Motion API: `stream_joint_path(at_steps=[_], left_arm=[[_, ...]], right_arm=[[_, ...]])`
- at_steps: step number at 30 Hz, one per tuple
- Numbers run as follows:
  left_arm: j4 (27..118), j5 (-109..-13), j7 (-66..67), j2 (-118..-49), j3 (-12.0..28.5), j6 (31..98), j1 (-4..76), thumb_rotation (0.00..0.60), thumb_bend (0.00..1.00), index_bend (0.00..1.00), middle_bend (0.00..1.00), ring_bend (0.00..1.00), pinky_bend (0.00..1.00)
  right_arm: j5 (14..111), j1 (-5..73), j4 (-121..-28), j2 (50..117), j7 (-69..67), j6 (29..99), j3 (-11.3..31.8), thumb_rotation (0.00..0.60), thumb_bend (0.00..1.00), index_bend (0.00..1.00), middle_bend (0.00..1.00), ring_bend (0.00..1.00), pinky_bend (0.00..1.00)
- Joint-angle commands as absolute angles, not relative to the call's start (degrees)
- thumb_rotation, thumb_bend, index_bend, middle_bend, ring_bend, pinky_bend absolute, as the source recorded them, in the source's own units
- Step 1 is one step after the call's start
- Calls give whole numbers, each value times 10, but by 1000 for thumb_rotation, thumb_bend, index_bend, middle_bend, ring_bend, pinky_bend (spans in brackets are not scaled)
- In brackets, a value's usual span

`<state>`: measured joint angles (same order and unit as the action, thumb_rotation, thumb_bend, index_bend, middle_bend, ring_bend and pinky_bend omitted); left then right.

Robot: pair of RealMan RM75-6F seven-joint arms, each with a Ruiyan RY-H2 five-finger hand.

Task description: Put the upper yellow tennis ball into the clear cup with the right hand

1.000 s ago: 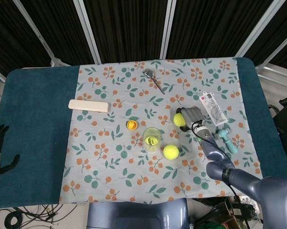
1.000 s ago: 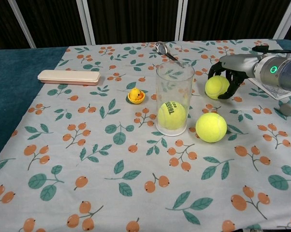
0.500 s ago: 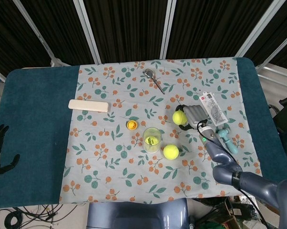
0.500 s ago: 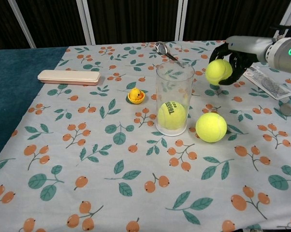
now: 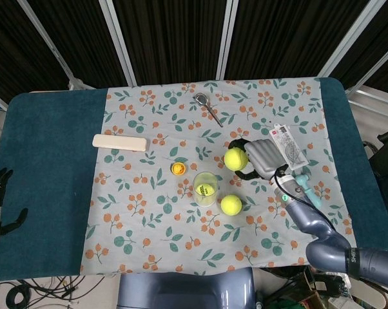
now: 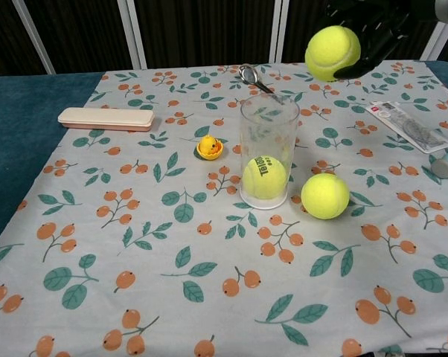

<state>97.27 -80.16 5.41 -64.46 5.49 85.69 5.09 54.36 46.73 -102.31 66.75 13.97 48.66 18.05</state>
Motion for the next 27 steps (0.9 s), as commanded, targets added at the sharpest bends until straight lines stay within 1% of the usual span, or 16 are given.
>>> stream_joint_path(at_steps=[1,9,17,19,22,25,27], left_arm=[[972,-803,53,-644,55,857,51,600,299,40,29,2,0],[973,-800,50,-643,56,857,51,600,299,40,29,2,0],[973,-799,48,-641,57,855,51,600,300,40,29,2,0],[973,-799,48,-641,57,856,51,600,299,40,29,2,0],[973,-799,48,-641,57,856,51,600,299,40,29,2,0],[973,-798,48,-641,57,857,51,600,299,40,29,2,0],[973,-798,48,-641,57,856,51,600,299,40,29,2,0]], right_arm=[[508,492,-1069,653,173,479,183,600,291,609,450,545,469],[480,542,-1085,692,205,468,178,600,291,609,451,545,469],[463,565,-1092,715,231,490,162,600,292,607,448,543,469],[459,568,-1092,719,233,493,160,600,291,591,438,538,469],[453,575,-1088,720,241,497,155,600,277,521,416,526,465],[450,577,-1091,717,243,500,150,600,224,367,358,454,429],[450,577,-1095,713,238,498,149,600,185,246,297,372,383]])
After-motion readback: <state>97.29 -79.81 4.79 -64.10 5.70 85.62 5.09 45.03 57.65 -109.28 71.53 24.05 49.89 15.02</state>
